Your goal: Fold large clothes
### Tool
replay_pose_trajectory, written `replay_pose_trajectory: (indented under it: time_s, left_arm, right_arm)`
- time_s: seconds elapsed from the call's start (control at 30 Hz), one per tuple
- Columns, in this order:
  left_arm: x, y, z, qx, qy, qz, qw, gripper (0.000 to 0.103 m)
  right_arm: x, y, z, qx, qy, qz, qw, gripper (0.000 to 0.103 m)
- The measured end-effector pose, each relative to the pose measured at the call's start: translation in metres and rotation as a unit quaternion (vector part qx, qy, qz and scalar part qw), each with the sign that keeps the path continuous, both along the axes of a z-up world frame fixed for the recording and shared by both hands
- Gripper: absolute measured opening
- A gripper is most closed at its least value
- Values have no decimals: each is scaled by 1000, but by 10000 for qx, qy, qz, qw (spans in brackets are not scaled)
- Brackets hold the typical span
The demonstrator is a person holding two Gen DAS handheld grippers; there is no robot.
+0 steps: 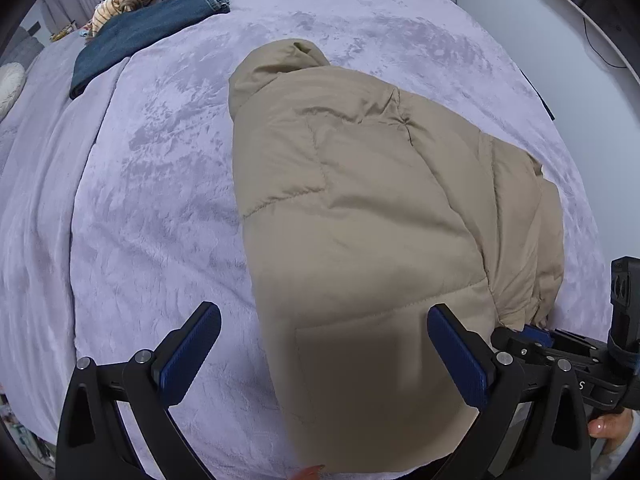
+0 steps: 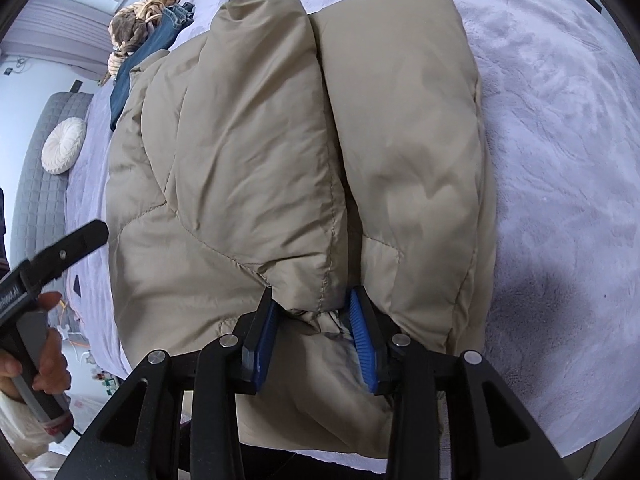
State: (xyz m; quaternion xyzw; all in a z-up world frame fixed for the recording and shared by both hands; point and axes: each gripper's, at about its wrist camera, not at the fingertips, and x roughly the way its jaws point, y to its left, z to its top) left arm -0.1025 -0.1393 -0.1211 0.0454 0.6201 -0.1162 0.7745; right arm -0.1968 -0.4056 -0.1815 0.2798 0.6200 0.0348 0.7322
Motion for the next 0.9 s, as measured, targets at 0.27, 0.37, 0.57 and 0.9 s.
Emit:
replay_pose_trajectory:
  time_s: [0.27, 0.37, 0.57, 0.9]
  left_arm:
    - [-11, 5, 0, -92, 74, -54, 9999, 103]
    - [-13, 8, -4, -146, 119, -114, 9998, 103]
    - [-17, 20, -1, -344, 106, -189, 9992, 103]
    - [-18, 52, -1, -566, 150, -320, 9978, 103]
  right_arm:
    - [-1, 13, 0, -305, 125, 177, 9993, 39]
    - [-3, 18, 2, -426, 193, 161, 9988, 39]
    - [-8, 17, 33, -332, -82, -274, 9990, 58]
    - [-28, 37, 57, -471, -321, -855, 9947, 79]
